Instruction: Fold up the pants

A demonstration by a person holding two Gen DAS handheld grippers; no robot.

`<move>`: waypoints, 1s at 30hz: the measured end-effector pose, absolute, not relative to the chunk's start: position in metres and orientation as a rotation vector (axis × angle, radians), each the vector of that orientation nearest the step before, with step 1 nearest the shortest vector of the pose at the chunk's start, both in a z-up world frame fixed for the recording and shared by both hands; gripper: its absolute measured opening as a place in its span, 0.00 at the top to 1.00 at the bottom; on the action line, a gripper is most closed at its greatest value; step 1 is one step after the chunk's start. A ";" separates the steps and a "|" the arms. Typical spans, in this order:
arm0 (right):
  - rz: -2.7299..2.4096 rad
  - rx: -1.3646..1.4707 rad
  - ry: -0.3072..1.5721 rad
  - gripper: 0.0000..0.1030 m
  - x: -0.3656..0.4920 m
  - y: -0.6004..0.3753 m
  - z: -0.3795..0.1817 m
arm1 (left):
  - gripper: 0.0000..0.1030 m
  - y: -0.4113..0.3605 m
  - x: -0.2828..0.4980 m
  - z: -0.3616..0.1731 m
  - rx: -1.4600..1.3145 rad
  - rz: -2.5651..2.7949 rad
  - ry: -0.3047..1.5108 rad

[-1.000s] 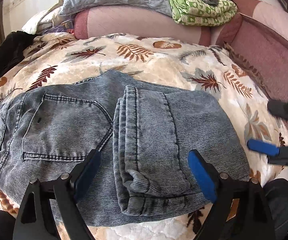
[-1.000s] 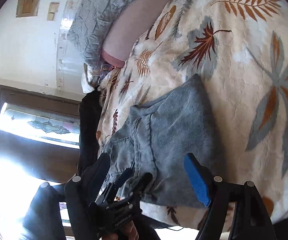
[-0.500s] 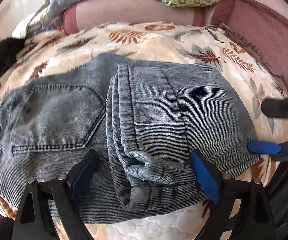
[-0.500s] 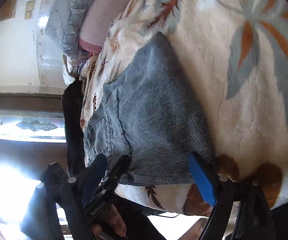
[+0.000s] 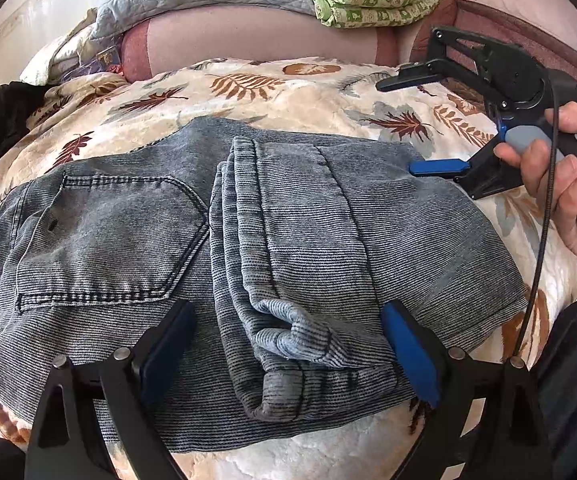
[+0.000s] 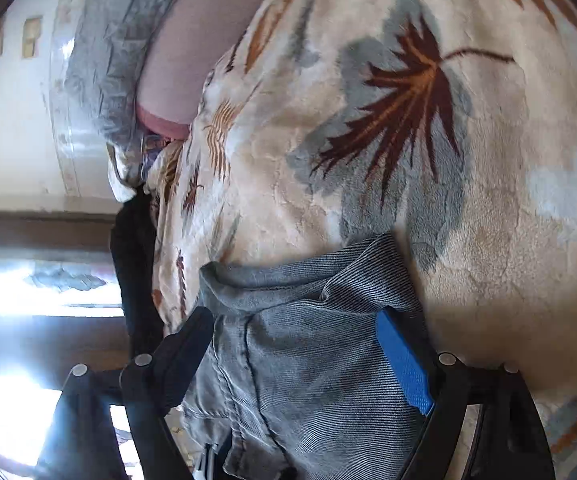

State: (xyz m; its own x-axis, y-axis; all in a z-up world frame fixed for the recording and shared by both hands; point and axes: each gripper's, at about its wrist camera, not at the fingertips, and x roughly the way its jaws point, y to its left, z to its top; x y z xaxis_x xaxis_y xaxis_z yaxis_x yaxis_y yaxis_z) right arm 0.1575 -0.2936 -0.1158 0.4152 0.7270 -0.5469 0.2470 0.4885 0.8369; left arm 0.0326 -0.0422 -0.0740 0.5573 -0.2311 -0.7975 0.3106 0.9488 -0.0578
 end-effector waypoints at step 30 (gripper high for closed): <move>0.628 1.016 0.953 0.13 0.023 -0.275 -0.100 | 0.08 0.018 0.000 -0.030 -0.014 -0.111 0.945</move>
